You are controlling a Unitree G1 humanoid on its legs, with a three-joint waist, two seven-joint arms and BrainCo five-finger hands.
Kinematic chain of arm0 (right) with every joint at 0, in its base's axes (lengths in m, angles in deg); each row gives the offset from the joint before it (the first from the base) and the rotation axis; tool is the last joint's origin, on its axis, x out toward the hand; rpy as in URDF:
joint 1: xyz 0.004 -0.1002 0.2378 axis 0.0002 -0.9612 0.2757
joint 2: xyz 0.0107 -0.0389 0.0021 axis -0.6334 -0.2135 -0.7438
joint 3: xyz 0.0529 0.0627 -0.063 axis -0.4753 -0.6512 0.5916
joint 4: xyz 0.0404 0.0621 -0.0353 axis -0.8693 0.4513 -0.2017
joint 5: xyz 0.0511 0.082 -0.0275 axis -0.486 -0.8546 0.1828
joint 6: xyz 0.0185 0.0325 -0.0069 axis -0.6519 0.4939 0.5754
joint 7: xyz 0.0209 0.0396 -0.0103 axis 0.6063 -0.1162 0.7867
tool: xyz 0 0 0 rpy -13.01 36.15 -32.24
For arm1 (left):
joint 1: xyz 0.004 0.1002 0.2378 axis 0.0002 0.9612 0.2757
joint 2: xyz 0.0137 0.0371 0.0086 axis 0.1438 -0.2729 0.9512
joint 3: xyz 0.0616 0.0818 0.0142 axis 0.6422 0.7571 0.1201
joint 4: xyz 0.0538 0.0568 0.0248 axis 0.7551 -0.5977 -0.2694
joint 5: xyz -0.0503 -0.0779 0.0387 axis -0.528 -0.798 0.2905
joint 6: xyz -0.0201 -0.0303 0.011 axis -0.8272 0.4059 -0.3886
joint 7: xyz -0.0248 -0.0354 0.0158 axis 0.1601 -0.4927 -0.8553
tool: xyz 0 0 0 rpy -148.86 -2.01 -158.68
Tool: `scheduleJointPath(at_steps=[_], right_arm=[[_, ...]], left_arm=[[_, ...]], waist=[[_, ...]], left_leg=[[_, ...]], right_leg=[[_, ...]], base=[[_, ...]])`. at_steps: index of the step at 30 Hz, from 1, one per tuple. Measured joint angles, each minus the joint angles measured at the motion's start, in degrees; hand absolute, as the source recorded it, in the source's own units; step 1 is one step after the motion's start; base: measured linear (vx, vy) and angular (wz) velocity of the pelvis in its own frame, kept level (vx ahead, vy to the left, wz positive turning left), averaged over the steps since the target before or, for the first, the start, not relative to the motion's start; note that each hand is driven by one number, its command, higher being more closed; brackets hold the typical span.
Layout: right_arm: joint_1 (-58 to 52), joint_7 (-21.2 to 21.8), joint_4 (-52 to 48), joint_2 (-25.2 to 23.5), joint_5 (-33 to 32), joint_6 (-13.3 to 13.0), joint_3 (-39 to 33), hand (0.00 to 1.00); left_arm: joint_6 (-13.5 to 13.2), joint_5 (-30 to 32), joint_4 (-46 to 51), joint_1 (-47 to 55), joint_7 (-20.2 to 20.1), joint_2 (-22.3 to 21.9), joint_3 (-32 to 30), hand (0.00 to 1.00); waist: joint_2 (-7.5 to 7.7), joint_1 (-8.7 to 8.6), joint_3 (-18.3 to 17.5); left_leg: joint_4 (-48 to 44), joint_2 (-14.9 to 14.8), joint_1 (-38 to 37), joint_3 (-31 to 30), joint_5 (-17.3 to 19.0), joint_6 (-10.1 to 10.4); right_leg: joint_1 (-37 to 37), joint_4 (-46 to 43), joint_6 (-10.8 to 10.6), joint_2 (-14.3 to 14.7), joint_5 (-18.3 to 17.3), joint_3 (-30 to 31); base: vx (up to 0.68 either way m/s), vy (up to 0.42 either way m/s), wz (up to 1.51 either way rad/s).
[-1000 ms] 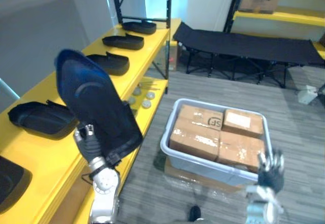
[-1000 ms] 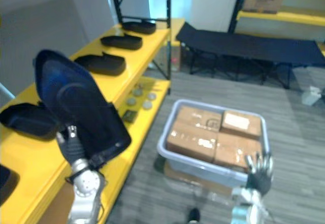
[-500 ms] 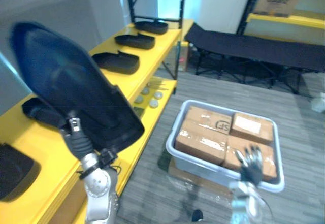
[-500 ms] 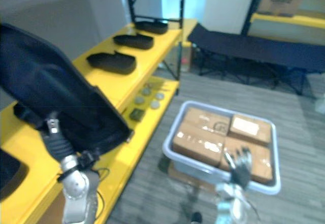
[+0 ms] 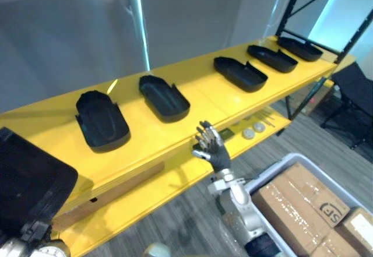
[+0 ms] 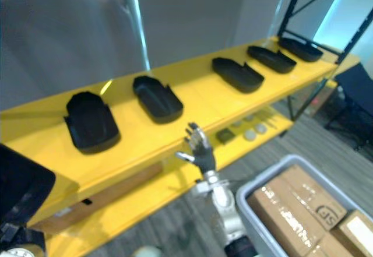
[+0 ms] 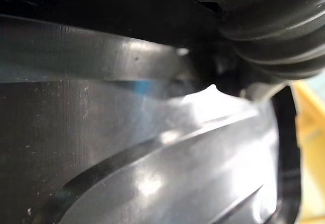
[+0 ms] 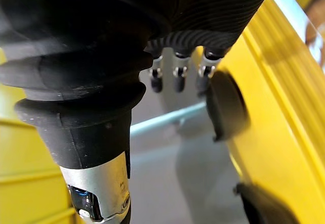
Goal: Walk over and take plastic housings, then place them on the shelf
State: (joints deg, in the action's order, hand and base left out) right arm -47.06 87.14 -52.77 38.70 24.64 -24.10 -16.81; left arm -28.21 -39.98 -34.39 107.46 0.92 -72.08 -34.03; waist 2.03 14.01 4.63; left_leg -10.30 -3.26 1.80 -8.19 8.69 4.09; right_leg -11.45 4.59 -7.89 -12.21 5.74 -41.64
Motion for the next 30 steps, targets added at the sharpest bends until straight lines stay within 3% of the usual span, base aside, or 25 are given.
scheduleJointPath(at_steps=[1,2,3,4,6,7,9,10,11,13,14,16,19,23,27,30], right_arm=[[-1.54,-1.08,-2.68,0.25,1.36,0.12,-1.32,0.0],[-2.25,-1.83,-4.04,0.6,2.2,0.14,-2.09,0.0],[-3.25,-3.28,-5.84,1.48,4.42,0.2,-3.08,0.0],[-3.64,-4.29,-6.09,1.88,6.56,0.31,-3.57,0.0],[-3.72,-5.44,-6.1,1.8,10.05,1.26,-3.75,0.0],[-3.74,-5.31,-6.2,1.29,10.45,1.27,-3.73,0.0],[-4.55,-5.26,-8.09,1.29,10.41,1.22,-5.23,0.0],[-5.28,-5.21,-9.42,1.28,10.33,0.96,-7.11,0.0],[-5.64,-5.18,-10.07,1.33,10.33,0.58,-9.35,0.0],[-5.75,-5.4,-10.06,1.53,10.35,-0.78,-12.43,0.0],[-5.73,-5.49,-10.11,1.58,10.35,-1.31,-13.11,0.0],[-5.11,-4.98,-10.26,2.96,10.3,-3.24,-14.38,0.0],[-3.99,-4.13,-10.43,5.15,10.26,-4.49,-16.04,0.0],[-4.74,-3.39,-11.31,4.93,10.27,-4.95,-16.37,0.0],[-5.75,-2.14,-14.84,4.07,10.26,-6.59,-16.34,0.0],[-5.72,-1.6,-16.29,2.73,10.3,-9.14,-16.31,0.0]], left_arm=[[-0.77,0.35,1.05,-1.47,-1.0,0.67,0.02,1.0],[-1.35,0.57,1.24,-2.52,-1.62,1.07,0.05,1.0],[-2.27,0.71,1.57,-4.67,-2.78,1.63,0.11,1.0],[-2.86,0.56,2.07,-5.82,-3.33,1.83,0.16,1.0],[-3.47,-0.42,4.2,-6.99,-3.74,1.85,0.23,1.0],[-4.05,-0.45,4.78,-7.49,-3.87,1.87,0.36,1.0],[-4.28,-0.47,4.73,-9.13,-4.08,3.58,3.19,1.0],[-4.34,-0.51,4.56,-10.64,-5.75,6.07,6.14,1.0],[-4.85,-0.97,3.74,-12.44,-8.12,8.54,9.19,1.0],[-5.27,-2.79,2.56,-14.09,-12.25,9.85,12.86,1.0],[-5.32,-2.94,2.38,-14.24,-13.06,10.09,13.81,1.0],[-5.42,-3.29,0.82,-14.64,-14.96,10.17,16.3,1.0],[-5.41,-4.4,-0.75,-14.23,-17.5,9.92,18.6,1.0],[-7.19,-6.7,-0.38,-10.93,-23.53,9.85,20.24,1.0],[-7.92,-6.75,0.75,-7.58,-23.86,9.86,19.84,1.0],[-9.85,-6.74,1.21,-7.82,-23.56,9.86,19.66,1.0]], waist=[[0.14,-1.91,0.06],[0.11,-2.53,0.12],[-0.05,-2.78,0.2],[-0.11,-2.65,0.3],[0.34,-2.2,0.54],[0.29,-2.2,0.7],[0.05,-2.98,1.62],[0.63,-4.23,2.25],[1.6,-5.98,2.71],[1.41,-6.81,3.72],[1.59,-6.82,3.96],[1.48,-6.72,4.57],[-2.33,-6.95,7.11],[-3.97,-7.52,8.28],[-2.96,-8.32,9.51],[-1.76,-8.36,9.75]], left_leg=[[-2.09,-1.88,2.19,5.11,0.03,-0.99],[-2.6,-3.04,3.07,8.22,-0.7,-1.07],[-2.32,-4.14,3.43,12.07,-2.29,0.8],[-1.34,-3.39,3.36,11.92,-3.13,2.05],[0.03,-2.08,3.32,11.74,-3.7,1.5],[0.1,-1.86,3.42,11.74,-3.62,1.32],[-0.27,-1.48,3.42,10.19,-3.76,1.1],[-0.39,-0.71,3.64,8.0,-4.1,0.99],[-0.67,0.27,4.36,5.53,-4.87,1.02],[-0.44,0.4,4.57,3.85,-5.5,1.4],[-0.47,0.43,4.56,3.68,-5.6,1.54],[-1.51,0.26,5.52,3.7,-6.01,2.16],[-0.77,-1.49,5.21,4.07,-8.24,2.56],[2.19,-3.83,3.0,5.85,-10.18,3.31],[1.78,-3.73,2.27,9.2,-9.49,2.59],[-0.67,-2.33,3.74,10.41,-7.94,2.21]], right_leg=[[-0.99,-0.02,-0.39,-0.55,-0.28,-3.29],[-1.43,-0.18,-0.6,-0.77,-0.39,-4.8],[-1.9,-0.82,-1.0,-1.14,-0.5,-6.96],[-1.85,-1.18,-1.06,-1.93,-0.53,-7.17],[-1.41,-2.36,-0.71,-3.34,-0.75,-7.11],[-0.41,-4.69,0.46,-4.29,-1.87,-6.41],[0.99,-9.92,4.76,-5.22,-6.34,-1.22],[1.58,-12.61,7.27,-5.28,-9.48,4.56],[1.87,-14.46,6.94,-5.4,-10.72,9.33],[2.49,-17.3,5.19,-5.42,-12.09,12.59],[2.43,-17.71,4.47,-5.52,-12.82,12.75],[2.23,-18.07,0.87,-5.53,-15.11,12.1],[1.7,-18.17,0.1,-3.74,-15.59,12.0],[1.39,-19.2,-0.71,-2.07,-16.93,12.35],[3.85,-24.17,-0.68,-4.3,-20.62,14.24],[5.45,-27.18,-1.97,-6.85,-22.36,14.97]], base=[[-0.03,0.027,1.05],[0.0,0.044,1.28],[0.02,0.105,0.83],[0.05,0.167,0.62],[0.06,0.173,0.2],[0.08,0.166,0.15],[0.07,0.145,0.43],[0.04,0.061,1.05],[0.03,0.028,1.09],[0.0,-0.033,0.65],[-0.01,-0.077,0.27],[-0.03,-0.122,0.15],[-0.11,-0.11,0.1],[-0.1,-0.097,-0.01],[-0.11,0.0,-0.17],[-0.05,0.054,0.0]])
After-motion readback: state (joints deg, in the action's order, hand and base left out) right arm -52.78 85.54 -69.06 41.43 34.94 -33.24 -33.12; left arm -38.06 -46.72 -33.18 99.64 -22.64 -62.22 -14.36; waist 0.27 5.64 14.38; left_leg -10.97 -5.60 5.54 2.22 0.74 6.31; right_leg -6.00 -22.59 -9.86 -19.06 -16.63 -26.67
